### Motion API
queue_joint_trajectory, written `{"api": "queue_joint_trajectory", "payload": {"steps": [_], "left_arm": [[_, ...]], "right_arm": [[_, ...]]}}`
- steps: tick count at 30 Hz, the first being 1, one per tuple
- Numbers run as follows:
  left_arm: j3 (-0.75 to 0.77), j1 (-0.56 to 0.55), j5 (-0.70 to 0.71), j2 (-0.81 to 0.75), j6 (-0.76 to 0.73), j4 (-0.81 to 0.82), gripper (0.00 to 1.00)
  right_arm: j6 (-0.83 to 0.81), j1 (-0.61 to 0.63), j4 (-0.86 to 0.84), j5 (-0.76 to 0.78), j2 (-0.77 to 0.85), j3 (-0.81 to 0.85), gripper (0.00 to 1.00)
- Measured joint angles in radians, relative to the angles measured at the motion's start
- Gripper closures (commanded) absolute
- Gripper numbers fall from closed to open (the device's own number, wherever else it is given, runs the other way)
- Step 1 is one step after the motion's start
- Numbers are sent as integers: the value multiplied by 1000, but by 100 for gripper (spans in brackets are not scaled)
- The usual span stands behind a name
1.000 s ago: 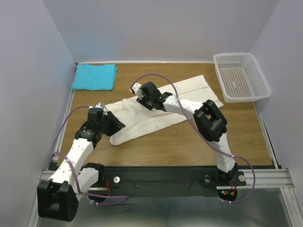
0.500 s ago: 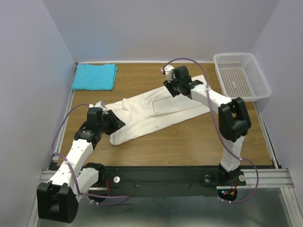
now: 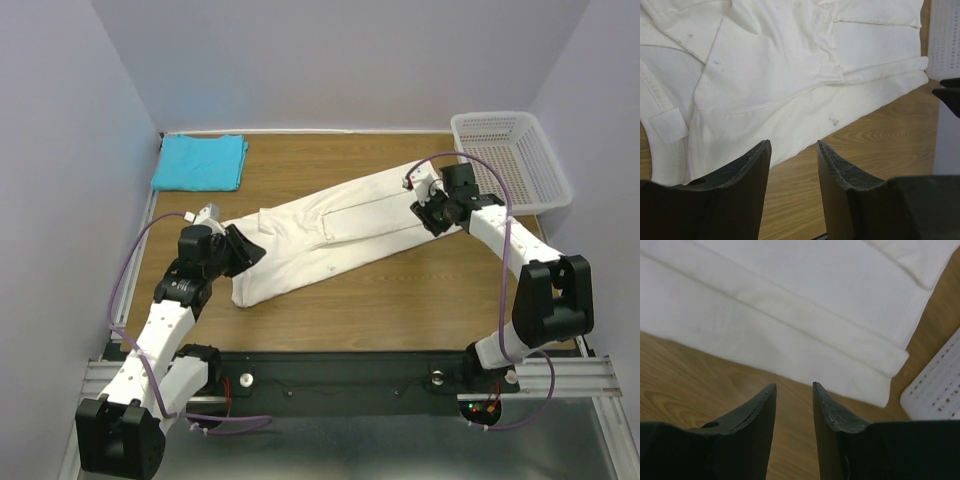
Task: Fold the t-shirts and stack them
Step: Fold the tshirt
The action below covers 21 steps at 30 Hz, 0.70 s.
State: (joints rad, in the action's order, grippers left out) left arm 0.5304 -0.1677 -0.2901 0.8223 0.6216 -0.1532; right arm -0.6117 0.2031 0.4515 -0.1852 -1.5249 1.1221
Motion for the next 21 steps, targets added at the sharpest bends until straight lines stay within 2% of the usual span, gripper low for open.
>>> {"api": "queue_joint_trajectory", "payload": {"steps": [4,11,21], "left_arm": [[0,0,-11,0,-5,3,47],[0,0,-32,2,-11,19,47],[-1,0,-45,12,-11,39,47]], "right_arm": [[-66,-69,55,43,-20,-61,64],[-124,-177,54,132,-153,-27,59],[-174,-175,9,209,-265,78,61]]}}
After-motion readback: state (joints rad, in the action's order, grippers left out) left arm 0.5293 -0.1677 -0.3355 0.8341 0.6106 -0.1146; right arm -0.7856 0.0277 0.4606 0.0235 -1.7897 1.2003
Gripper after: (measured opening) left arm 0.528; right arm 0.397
